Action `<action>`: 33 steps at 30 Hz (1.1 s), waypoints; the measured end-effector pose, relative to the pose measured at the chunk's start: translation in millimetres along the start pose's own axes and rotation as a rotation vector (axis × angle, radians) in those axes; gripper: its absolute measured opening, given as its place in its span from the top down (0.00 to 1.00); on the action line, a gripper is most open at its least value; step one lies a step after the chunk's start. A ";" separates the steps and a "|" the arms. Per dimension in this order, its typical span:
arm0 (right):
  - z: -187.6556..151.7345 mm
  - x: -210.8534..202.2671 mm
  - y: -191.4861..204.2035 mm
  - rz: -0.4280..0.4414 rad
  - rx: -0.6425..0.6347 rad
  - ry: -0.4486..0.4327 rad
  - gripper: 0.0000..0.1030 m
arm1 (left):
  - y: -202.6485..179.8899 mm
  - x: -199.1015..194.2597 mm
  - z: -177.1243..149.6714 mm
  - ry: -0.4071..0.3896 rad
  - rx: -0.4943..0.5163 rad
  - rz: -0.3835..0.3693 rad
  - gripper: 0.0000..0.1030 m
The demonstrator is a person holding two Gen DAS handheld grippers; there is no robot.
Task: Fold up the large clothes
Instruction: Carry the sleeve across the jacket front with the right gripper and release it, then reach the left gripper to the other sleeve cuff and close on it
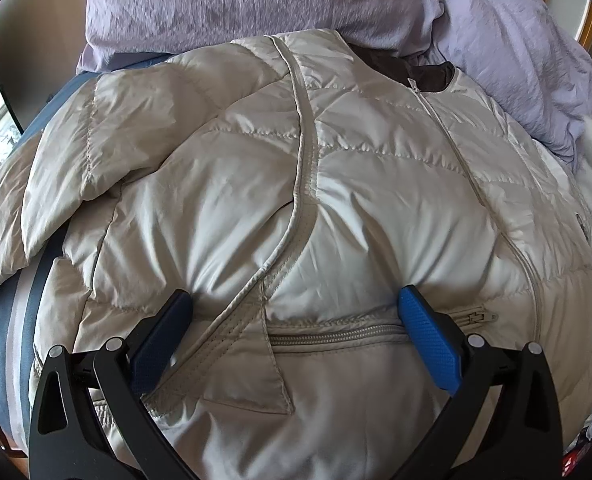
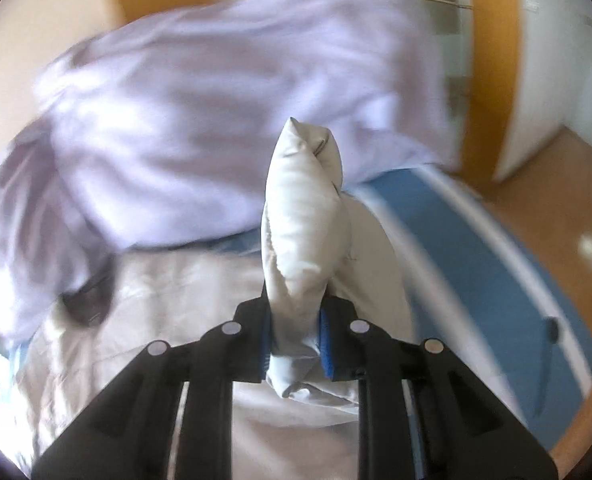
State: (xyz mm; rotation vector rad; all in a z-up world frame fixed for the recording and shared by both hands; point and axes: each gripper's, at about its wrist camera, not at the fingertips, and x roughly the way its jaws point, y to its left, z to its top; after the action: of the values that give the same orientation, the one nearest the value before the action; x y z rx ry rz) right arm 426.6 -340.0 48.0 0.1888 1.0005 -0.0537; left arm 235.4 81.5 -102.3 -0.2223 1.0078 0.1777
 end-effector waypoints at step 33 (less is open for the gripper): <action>-96.1 21.7 193.4 0.195 -0.338 0.178 0.49 | 11.5 -8.5 5.0 -0.015 -0.054 -0.065 0.01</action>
State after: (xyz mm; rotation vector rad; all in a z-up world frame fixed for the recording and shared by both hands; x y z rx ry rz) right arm 383.8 -131.6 5.1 -0.0204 1.1476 0.3132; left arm 232.1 93.5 -93.7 -0.3026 0.9797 0.1473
